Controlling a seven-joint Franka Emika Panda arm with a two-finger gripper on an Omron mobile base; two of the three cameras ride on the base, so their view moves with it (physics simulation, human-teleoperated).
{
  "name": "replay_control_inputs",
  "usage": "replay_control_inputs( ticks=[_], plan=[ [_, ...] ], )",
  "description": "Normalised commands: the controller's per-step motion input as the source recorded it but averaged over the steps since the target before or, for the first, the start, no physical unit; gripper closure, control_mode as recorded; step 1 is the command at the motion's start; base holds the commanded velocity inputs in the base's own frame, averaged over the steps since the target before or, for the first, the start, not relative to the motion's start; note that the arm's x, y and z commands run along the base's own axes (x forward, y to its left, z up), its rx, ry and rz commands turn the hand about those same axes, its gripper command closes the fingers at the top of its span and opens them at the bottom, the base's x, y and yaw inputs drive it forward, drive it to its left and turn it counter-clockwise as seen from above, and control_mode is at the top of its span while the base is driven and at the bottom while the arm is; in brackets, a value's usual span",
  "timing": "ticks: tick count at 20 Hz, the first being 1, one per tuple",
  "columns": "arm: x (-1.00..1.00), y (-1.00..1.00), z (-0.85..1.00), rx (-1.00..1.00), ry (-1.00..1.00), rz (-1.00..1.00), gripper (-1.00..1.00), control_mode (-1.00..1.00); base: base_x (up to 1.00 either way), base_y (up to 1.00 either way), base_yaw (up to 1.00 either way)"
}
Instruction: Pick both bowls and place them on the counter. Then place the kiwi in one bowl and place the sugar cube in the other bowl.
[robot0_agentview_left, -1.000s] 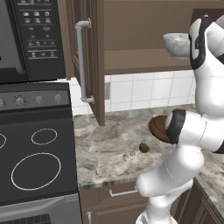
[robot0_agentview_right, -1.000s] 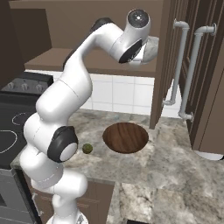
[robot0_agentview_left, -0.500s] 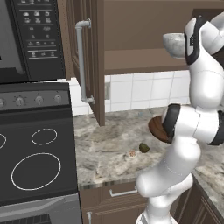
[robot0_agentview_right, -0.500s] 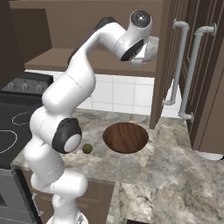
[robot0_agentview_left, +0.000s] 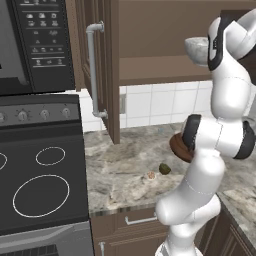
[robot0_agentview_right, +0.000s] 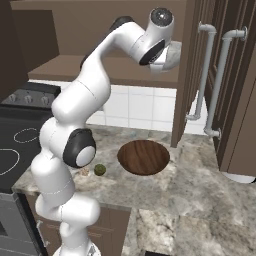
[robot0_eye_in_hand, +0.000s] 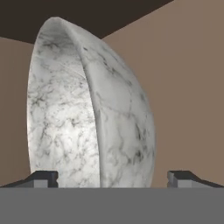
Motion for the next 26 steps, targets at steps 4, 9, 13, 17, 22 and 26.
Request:
replay_control_inputs(
  ticks=[4,9,13,17,22,26],
  plan=[
    [0.04,0.00,-0.14,0.02,0.13,0.00,1.00,-1.00,0.00,0.00,0.00],
    [0.00,0.00,-0.14,0.03,0.12,0.00,1.00,-1.00,0.00,0.00,0.00],
    [-0.13,0.00,-0.12,0.03,0.09,0.00,1.00,-1.00,0.00,0.00,0.00],
    [-0.27,0.00,-0.10,0.01,0.11,0.00,1.00,-1.00,0.00,0.00,0.00],
    [-0.39,0.03,-0.06,0.00,0.13,0.00,1.00,-1.00,0.00,0.00,0.00],
    [-0.51,0.05,-0.01,0.00,0.14,0.00,1.00,-1.00,0.00,0.00,0.00]
  ],
)
